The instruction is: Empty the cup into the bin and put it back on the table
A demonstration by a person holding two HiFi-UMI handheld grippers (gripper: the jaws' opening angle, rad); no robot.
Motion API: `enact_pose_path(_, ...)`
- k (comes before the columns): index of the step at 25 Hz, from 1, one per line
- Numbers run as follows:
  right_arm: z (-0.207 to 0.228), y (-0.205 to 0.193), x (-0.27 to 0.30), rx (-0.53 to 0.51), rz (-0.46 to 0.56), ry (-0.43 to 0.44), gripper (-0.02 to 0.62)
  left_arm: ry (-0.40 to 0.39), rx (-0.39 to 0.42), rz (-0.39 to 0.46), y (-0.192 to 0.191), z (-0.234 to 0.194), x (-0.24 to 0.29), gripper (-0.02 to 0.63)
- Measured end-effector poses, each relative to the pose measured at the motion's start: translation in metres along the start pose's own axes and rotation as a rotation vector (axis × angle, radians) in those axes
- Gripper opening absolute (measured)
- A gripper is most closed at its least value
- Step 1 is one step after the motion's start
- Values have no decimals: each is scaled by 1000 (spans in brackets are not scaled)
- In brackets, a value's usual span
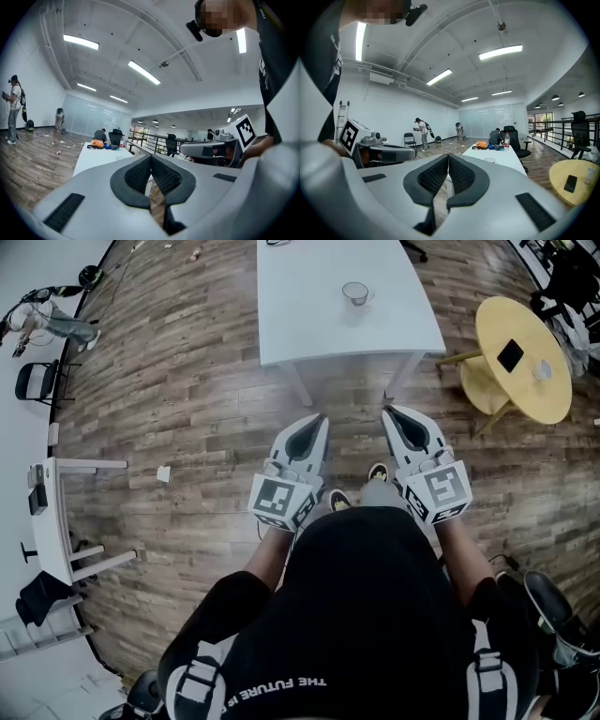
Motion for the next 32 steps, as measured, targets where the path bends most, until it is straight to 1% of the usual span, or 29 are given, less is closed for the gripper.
enact_pose_path(5, 25, -1, 24, 15, 11, -29, 15, 3, 2, -8, -4, -21, 20, 21)
enact_pose_path(9, 55, -4, 59, 6, 18, -38, 17, 12, 5, -26, -6, -46, 54, 21)
enact_pose_path(15, 137, -11, 127, 10, 12, -21, 17, -4, 23, -41, -8, -88, 146, 21)
enact_pose_path(20, 202, -9, 181, -39, -23, 15, 17, -6, 39, -55, 1, -120, 230, 21)
enact_pose_path(24, 259, -11, 215, -9, -39, 32, 17, 1, 52, -66, 6, -137, 294, 21)
enact_pose_path(26, 280, -13, 229, 11, -55, 33, 17, 9, 64, -75, 6, -144, 317, 21)
enact_pose_path(28, 297, -23, 241, 6, -70, 52, 17, 19, 74, -89, 3, -152, 335, 21)
enact_pose_path(30, 310, -35, 254, 22, -79, 76, 17, 17, 81, -108, -1, -160, 350, 22)
enact_pose_path(32, 319, -44, 266, 44, -101, 78, 17, 14, 90, -132, -7, -169, 360, 23)
Point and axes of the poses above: the fingertips, and each gripper's own axes: x forward along the fingers, z to its right, y out of its top, the point moved 3 cm from there along -x, backward along the fingers
